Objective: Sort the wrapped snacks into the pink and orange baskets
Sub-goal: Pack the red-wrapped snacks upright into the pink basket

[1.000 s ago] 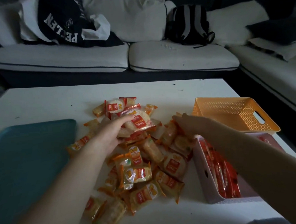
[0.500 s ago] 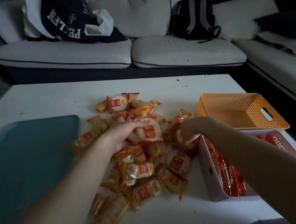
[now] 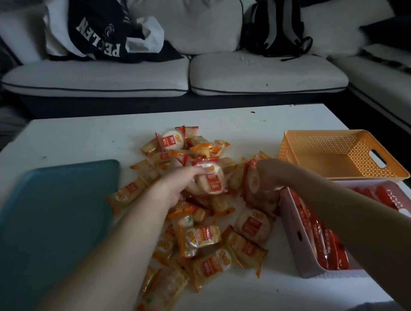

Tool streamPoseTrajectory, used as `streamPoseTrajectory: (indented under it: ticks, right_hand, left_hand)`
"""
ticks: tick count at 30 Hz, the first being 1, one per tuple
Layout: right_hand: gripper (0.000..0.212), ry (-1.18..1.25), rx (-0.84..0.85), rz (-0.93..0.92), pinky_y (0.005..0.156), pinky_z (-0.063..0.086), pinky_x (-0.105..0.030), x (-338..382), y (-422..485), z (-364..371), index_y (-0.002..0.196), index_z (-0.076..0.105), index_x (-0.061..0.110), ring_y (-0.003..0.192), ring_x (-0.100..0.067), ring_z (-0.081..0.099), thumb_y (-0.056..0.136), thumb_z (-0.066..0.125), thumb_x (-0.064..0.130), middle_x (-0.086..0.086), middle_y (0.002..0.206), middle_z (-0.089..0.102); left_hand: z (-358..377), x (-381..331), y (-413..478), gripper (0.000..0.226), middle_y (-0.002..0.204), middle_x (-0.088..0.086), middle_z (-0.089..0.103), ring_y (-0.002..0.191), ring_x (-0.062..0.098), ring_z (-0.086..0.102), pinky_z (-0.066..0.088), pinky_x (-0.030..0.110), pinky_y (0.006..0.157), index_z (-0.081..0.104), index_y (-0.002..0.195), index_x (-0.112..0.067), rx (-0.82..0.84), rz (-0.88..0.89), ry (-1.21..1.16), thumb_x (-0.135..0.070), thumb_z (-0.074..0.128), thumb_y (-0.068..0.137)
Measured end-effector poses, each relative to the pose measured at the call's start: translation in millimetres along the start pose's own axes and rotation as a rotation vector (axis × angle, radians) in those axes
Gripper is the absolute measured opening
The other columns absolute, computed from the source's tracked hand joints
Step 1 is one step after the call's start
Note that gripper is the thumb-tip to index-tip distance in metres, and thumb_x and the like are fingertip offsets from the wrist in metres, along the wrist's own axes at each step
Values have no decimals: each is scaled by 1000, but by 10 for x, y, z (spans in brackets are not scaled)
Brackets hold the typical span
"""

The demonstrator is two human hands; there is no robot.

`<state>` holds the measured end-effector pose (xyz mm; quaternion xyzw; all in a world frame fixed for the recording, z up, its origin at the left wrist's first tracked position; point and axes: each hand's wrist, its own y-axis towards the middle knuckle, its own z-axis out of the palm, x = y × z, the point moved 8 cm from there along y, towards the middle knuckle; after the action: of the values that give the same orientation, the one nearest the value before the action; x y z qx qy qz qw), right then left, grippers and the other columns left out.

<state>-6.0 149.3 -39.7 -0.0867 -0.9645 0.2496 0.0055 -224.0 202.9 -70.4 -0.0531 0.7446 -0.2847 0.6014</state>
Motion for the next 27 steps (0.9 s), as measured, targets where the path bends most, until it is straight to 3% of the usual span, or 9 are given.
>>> streamPoseTrajectory:
  ticks: [2, 4, 9, 12, 15, 19, 22, 25, 27]
  right_hand:
    - [61, 86, -42, -19, 76, 50, -26, -71, -51, -98, 114, 63, 10, 94, -19, 62, 68, 90, 40, 1, 105, 63]
    - [69, 217, -113, -14, 86, 54, -32, -160, -135, -235, 114, 66, 12, 96, -19, 63, 59, 94, 43, 1, 106, 67]
    - [36, 766, -277, -83, 61, 55, -24, -125, -400, -427, 84, 70, 13, 69, -13, 69, 70, 88, 41, 0, 76, 73]
    - [42, 1365, -24, -88, 60, 57, -34, 165, -344, -118, 92, 67, 1, 62, -18, 68, 78, 83, 38, -6, 73, 70]
    - [63, 1744, 231, 47, 88, 58, -47, 463, -299, 284, 117, 69, 2, 94, -31, 74, 74, 86, 45, -14, 104, 76]
    - [75, 1884, 122, 119, 91, 58, -48, 476, -207, 437, 120, 70, 6, 100, -34, 74, 61, 93, 46, -17, 108, 76]
    - [90, 1903, -61, 140, 86, 59, -55, 246, -202, 359, 119, 69, 4, 93, -39, 75, 47, 98, 50, -21, 106, 75]
    - [75, 1956, -194, 157, 76, 62, -48, 53, -184, 314, 114, 67, 3, 87, -37, 76, 60, 93, 48, -20, 101, 76]
    - [78, 1992, -199, 165, 82, 61, -51, 46, -161, 350, 115, 68, 3, 91, -37, 75, 60, 93, 51, -21, 105, 75]
  left_hand:
    - [34, -4, 5, 72, 126, -4, 57, 105, 19, 57, 43, 42, 86, 35, 135, -27, -18, 28, 49, -36, 83, 82]
    - [19, 41, 28, 80, 129, -2, 55, 112, 22, 56, 46, 44, 88, 31, 140, -26, -22, 15, 46, -39, 83, 81]
    - [10, 91, -26, 86, 126, 3, 61, 112, 30, 63, 53, 55, 91, 31, 137, -32, -25, -18, -29, -41, 88, 74]
    - [20, 106, -62, 74, 110, 11, 73, 93, 30, 73, 57, 48, 74, 43, 136, -19, -45, -34, -89, -41, 85, 78]
    - [27, 108, -79, 62, 93, 13, 78, 79, 31, 78, 63, 50, 66, 60, 125, -15, -89, -28, -162, -41, 85, 75]
    - [39, 159, -82, 79, 94, 17, 78, 81, 32, 78, 63, 54, 76, 61, 122, -14, -149, -9, -152, -48, 86, 56]
    - [41, 170, -125, 51, 98, 22, 76, 84, 34, 77, 61, 41, 70, 64, 119, -11, -160, -10, -154, -38, 80, 79]
    - [38, 187, -105, 38, 93, 14, 78, 82, 30, 77, 62, 42, 76, 68, 114, -13, -151, -6, -177, -33, 78, 84]
    - [82, 168, -129, 36, 91, 12, 79, 82, 29, 78, 62, 45, 82, 70, 112, -14, -114, -5, -181, -32, 79, 82]
